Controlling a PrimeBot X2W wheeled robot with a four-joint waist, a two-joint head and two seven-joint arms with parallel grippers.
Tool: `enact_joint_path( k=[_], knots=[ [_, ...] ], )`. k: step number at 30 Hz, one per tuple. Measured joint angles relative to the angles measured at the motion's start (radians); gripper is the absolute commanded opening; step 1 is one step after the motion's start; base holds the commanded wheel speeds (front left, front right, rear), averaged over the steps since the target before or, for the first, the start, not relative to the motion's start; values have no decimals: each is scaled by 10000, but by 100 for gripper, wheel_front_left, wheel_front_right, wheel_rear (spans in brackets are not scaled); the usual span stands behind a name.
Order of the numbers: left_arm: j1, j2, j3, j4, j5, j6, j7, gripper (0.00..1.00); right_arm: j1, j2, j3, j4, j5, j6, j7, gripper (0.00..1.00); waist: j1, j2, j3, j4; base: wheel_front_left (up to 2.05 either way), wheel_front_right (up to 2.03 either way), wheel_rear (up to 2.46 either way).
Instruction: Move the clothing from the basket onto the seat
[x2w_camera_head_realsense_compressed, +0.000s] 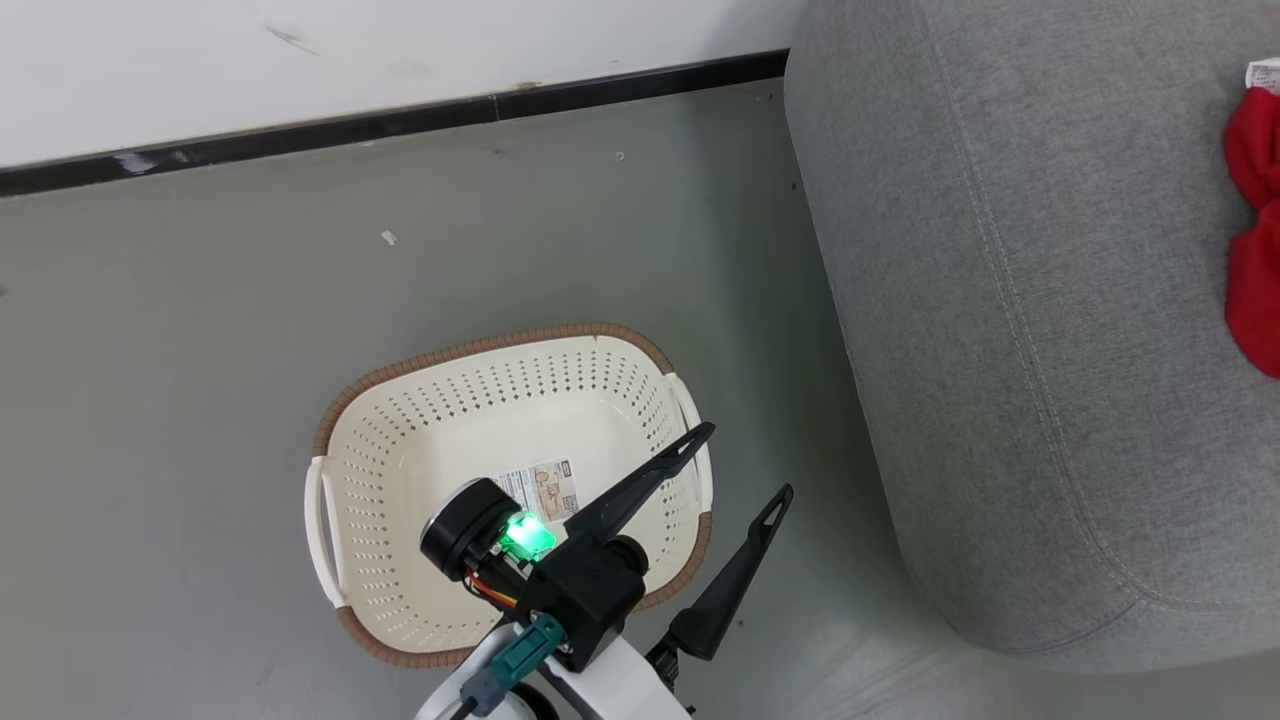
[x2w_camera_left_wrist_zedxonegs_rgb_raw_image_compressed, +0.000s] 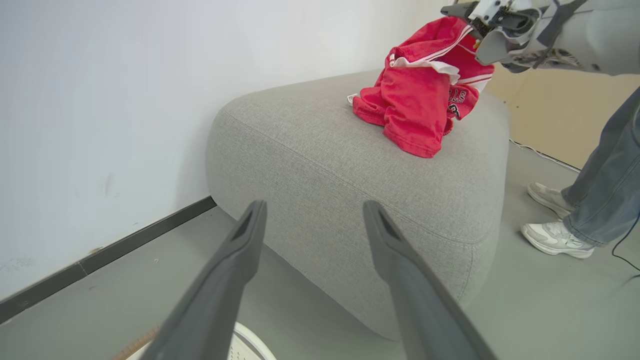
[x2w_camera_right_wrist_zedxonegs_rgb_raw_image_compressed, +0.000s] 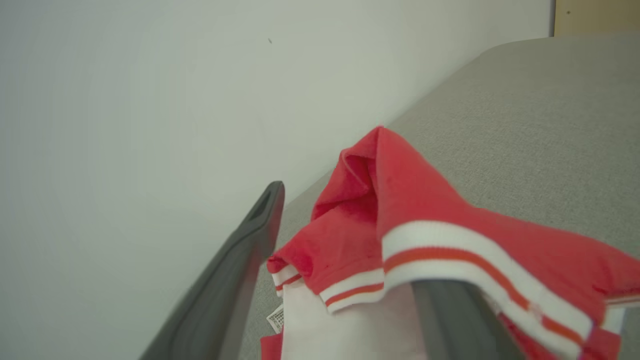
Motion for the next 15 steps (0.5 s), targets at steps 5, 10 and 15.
enact_joint_path(
  k=[5, 10, 15],
  knots=[
    [0, -12, 59, 100, -63, 0, -111, 100, 607, 380, 151, -339, 12, 0, -2, 100, 0, 0, -185, -44, 0, 0, 0],
    [1, -38, 102, 198, -211, 0, -247, 100, 1347, 683, 211, -922, 61, 0, -2, 100, 0, 0, -405, -101, 0, 0, 0],
    [9, -54, 198, 343, -309, 0, -349, 100, 2282, 1116, 405, -1676, 92, 0, -2, 100, 0, 0, -696, -177, 0, 0, 0]
  ],
)
